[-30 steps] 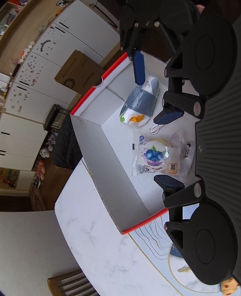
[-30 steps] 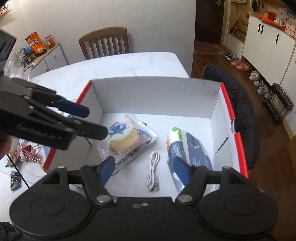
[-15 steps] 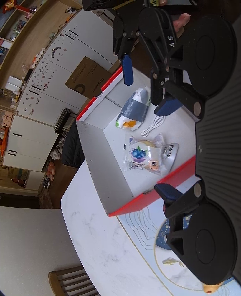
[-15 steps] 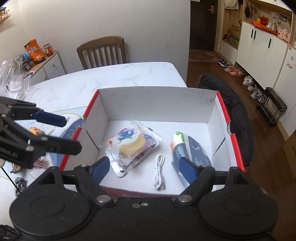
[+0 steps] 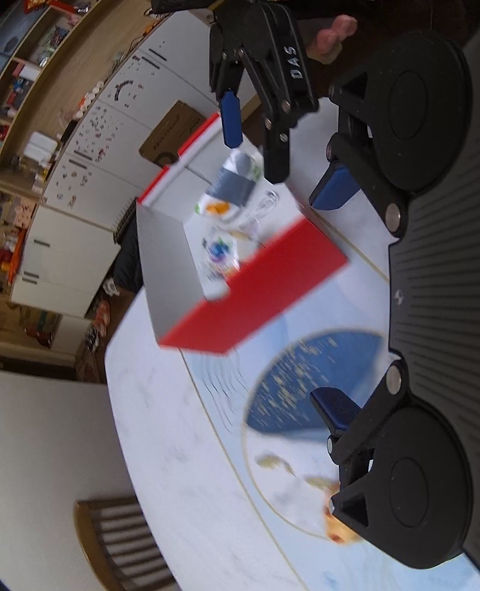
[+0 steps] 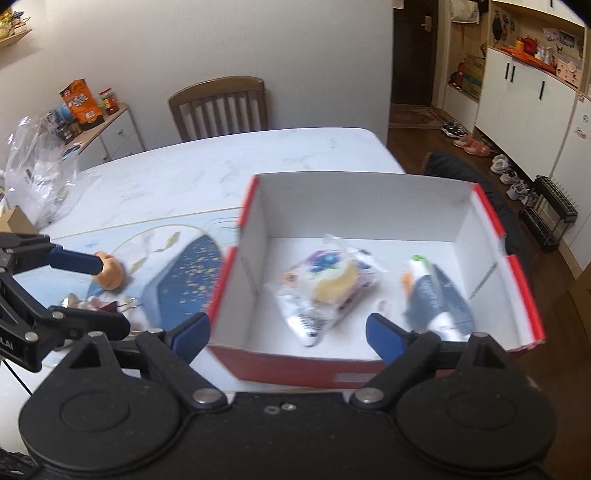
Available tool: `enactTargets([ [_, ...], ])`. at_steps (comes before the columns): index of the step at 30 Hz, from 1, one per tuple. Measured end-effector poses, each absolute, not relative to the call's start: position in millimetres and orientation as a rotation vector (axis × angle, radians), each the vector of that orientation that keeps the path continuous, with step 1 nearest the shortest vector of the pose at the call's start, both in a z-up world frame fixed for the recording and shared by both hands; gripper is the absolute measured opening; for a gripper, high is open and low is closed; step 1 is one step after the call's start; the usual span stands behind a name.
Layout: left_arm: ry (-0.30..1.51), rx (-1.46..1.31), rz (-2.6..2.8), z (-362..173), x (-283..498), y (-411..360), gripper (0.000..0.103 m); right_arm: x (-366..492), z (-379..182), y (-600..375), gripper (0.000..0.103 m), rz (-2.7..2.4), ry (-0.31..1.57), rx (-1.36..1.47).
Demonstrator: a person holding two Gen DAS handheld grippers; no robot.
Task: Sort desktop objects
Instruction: 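Withdraw both grippers from the shoebox back toward the table items, then close left gripper on silver snack packet while right gripper grasps pink binder clip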
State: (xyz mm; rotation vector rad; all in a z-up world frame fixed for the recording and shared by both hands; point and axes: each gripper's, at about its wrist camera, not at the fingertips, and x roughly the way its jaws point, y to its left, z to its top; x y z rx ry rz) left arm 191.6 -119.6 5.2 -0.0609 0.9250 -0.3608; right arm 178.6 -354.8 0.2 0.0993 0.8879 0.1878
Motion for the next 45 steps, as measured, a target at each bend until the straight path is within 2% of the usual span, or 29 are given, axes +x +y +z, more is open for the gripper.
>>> enactTargets([
  [20,0.970,-0.068,-0.262,-16,128,1,0.103,175,-3,-237,0.091,0.251,0.924,0.051],
  [38,1.037,-0.059,-0.252,-63,135,39,0.103,202,-36,-170,0.091,0.318,1.002,0.001],
  [45,1.056,-0.119,-0.256,-65,145,41,0.103,216,-48,-158,0.091,0.344,1.024,-0.008],
])
